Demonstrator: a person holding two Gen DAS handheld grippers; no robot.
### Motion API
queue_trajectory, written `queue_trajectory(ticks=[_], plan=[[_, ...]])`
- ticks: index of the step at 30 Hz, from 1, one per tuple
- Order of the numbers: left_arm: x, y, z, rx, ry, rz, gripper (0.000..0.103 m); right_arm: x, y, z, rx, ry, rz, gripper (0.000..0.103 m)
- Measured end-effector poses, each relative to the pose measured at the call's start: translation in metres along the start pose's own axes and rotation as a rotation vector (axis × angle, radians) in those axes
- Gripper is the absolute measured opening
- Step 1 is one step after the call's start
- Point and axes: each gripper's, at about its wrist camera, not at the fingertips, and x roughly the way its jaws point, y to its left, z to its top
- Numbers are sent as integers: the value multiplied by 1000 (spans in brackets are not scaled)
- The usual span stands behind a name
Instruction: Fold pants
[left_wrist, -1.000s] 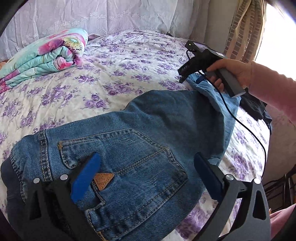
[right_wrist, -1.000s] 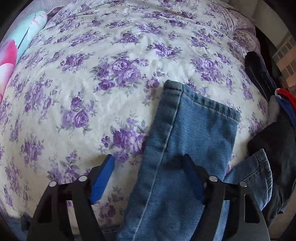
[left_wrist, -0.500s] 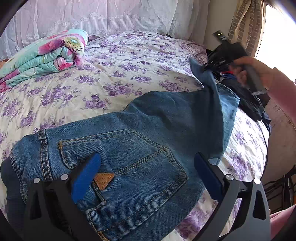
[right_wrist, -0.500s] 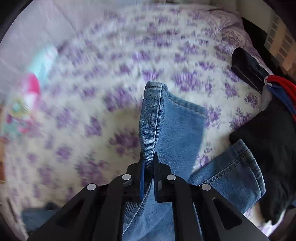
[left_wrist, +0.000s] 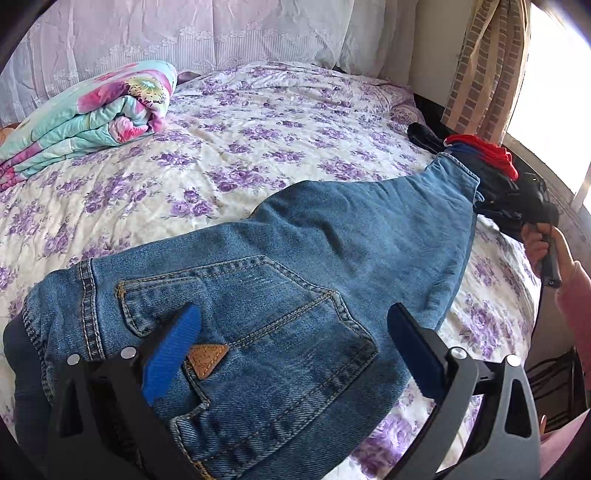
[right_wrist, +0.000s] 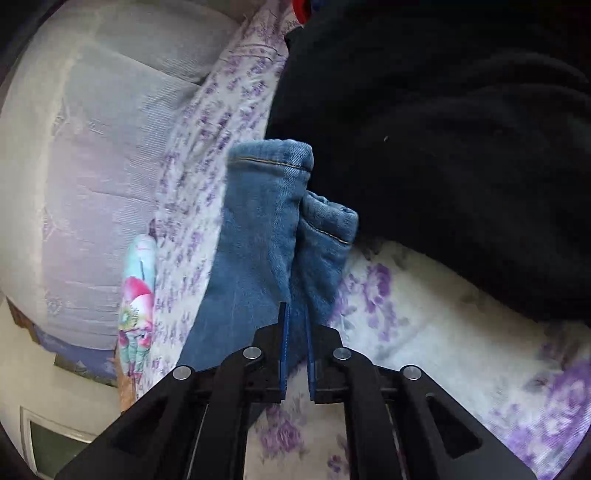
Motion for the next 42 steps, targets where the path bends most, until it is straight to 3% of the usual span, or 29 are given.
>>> queue_trajectory(ticks=[1, 2, 6, 10, 11, 12, 14, 18, 20, 22, 23, 24, 26, 29, 31, 34, 38, 40, 42], plan=[[0, -1, 0, 0, -1, 3, 98, -5, 7, 1, -31, -21, 14, 47], [0, 0, 0, 1, -1, 5, 98, -8, 14, 3, -61, -45, 23, 64], [0, -1, 0, 0, -3, 8, 98, 6, 35, 15, -132, -22, -9, 60], [0, -1, 0, 7, -4, 18, 98, 38, 31, 32, -140, 29, 2, 46], [-1, -1, 0, 7, -5, 20, 98, 44, 30, 33, -134, 40, -15, 35], [-1, 0, 0, 7, -5, 19, 98, 51, 27, 38, -126, 50, -34, 14], [-1, -1, 0, 5, -5, 18, 98, 44, 28, 36, -150, 43, -45, 5], [-3, 0, -1, -2, -13, 20, 98, -9, 35, 23, -203, -69, 59, 5], [-3, 0, 0, -3, -13, 20, 98, -18, 26, 18, -183, -80, 40, 5], [-3, 0, 0, -1, -12, 21, 98, -4, 11, 15, -178, -32, -36, 7], [-3, 0, 0, -1, -11, 21, 98, 5, -1, 15, -158, -1, -106, 16], [-3, 1, 1, -3, -10, 18, 98, 9, -9, 14, -124, 12, -132, 33], [-6, 2, 1, -14, -5, 13, 98, 1, -15, 11, -73, 1, -93, 35], [-22, 4, -3, -21, -13, 28, 98, -17, 16, -6, -174, -48, -80, 37], [-39, 7, -9, -4, -36, 87, 98, -21, 51, -26, -306, -57, -68, 37], [-51, 15, -18, 1, -29, 191, 98, -9, 113, -67, -524, 27, 52, 37], [-54, 28, -32, -39, -1, 168, 99, 27, 179, -134, -778, 209, 221, 37], [-56, 24, -39, -13, -12, 187, 99, 51, 200, -176, -879, 335, 285, 37], [-58, 21, -45, 17, -19, 216, 99, 83, 204, -219, -931, 528, 264, 38]])
